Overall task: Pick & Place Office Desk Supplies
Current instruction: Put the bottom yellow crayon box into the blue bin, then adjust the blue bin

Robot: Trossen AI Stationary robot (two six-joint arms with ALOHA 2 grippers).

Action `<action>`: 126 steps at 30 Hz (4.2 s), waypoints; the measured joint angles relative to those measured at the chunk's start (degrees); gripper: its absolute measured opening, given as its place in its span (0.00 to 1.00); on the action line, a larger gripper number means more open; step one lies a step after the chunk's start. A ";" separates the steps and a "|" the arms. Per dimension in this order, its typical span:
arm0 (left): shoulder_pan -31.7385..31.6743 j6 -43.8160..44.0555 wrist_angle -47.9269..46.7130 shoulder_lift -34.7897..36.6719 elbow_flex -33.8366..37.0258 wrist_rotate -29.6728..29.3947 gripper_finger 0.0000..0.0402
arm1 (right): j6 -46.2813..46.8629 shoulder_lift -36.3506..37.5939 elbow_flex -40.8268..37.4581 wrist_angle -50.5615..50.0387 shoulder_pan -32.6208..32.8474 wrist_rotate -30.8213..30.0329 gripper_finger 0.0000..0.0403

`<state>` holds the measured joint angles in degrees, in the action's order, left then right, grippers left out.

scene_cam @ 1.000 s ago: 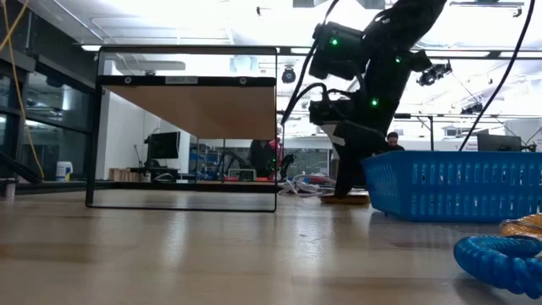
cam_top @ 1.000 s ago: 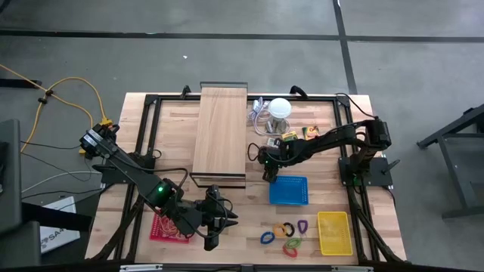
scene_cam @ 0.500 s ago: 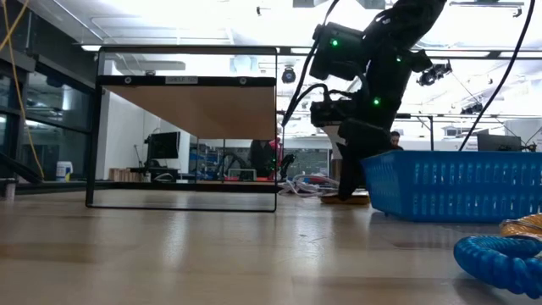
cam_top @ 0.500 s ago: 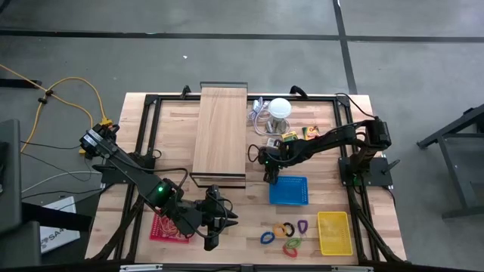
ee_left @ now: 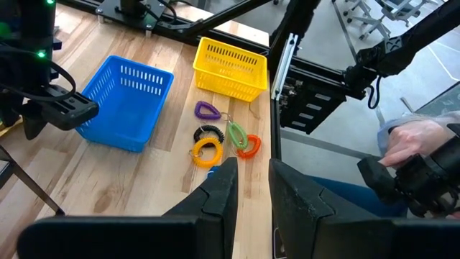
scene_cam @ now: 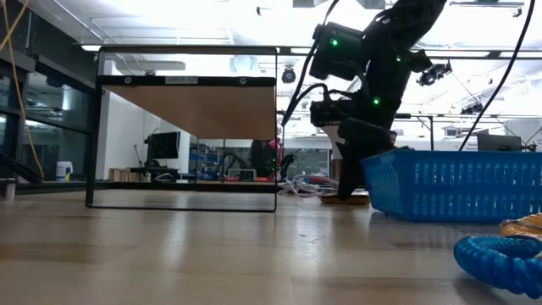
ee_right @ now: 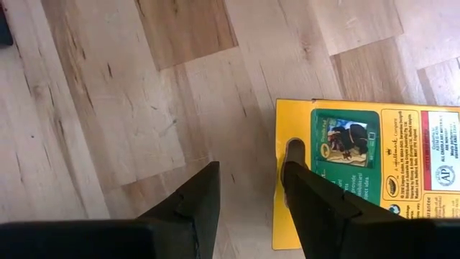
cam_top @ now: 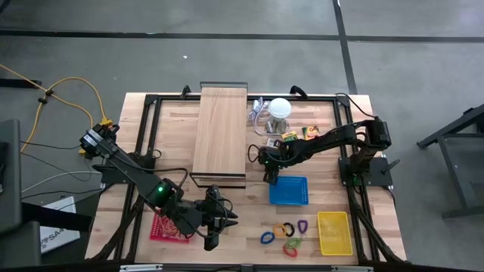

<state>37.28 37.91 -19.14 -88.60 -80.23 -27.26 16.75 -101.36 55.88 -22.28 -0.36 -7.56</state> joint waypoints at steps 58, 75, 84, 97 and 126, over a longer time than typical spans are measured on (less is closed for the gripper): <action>0.00 0.00 -0.01 0.00 0.02 0.00 0.19 | 4.00 -0.02 0.00 -0.22 -2.05 -0.24 0.01; 0.00 0.00 0.01 0.00 0.01 0.00 0.19 | 0.99 4.11 0.04 -2.17 -1.88 -2.82 0.01; 0.00 0.00 0.08 0.00 0.01 0.01 0.19 | -0.30 10.04 0.04 -4.97 -1.88 -3.03 0.01; 0.00 0.00 0.14 0.00 0.00 0.00 0.19 | -1.44 24.08 0.00 -9.19 -2.98 -2.27 0.01; 0.02 0.00 0.38 0.00 0.00 -0.01 0.19 | -0.30 32.89 0.00 -13.16 -3.04 1.74 0.01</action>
<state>37.30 37.91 -18.77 -88.60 -80.23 -27.27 16.45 -68.47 55.88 -35.44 -3.40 -5.82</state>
